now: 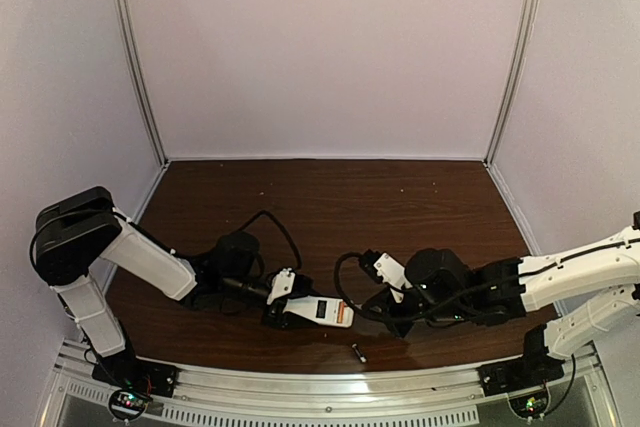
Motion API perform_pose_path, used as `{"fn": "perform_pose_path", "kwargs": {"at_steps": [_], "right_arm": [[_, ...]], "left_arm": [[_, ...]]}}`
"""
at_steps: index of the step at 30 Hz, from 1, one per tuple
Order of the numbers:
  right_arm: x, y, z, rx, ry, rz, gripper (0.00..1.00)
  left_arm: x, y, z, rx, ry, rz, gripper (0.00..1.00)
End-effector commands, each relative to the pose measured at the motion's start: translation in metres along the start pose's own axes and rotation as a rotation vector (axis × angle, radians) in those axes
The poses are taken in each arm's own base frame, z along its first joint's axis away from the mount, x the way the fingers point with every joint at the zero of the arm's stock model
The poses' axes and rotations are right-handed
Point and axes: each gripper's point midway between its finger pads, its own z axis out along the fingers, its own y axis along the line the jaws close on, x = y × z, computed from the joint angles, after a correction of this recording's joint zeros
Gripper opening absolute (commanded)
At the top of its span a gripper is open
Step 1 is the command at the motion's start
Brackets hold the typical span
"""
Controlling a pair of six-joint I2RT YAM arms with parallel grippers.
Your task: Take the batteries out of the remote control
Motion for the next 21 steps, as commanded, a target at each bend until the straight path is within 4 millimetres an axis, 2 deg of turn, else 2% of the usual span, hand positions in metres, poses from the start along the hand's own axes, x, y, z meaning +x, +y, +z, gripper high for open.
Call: {"fn": "perform_pose_path", "kwargs": {"at_steps": [1,13,21], "right_arm": [[0.006,-0.001,0.005,0.001,-0.005,-0.001,0.0],[0.02,0.007,0.013,-0.051,0.037,-0.084,0.0],[0.018,0.004,0.02,-0.029,0.04,-0.127,0.0]], "left_arm": [[-0.022,0.004,-0.003,0.004,-0.072,0.043,0.0],[-0.019,-0.001,0.001,0.05,-0.063,0.033,0.0],[-0.014,0.0,0.004,0.061,-0.048,0.028,0.0]]}}
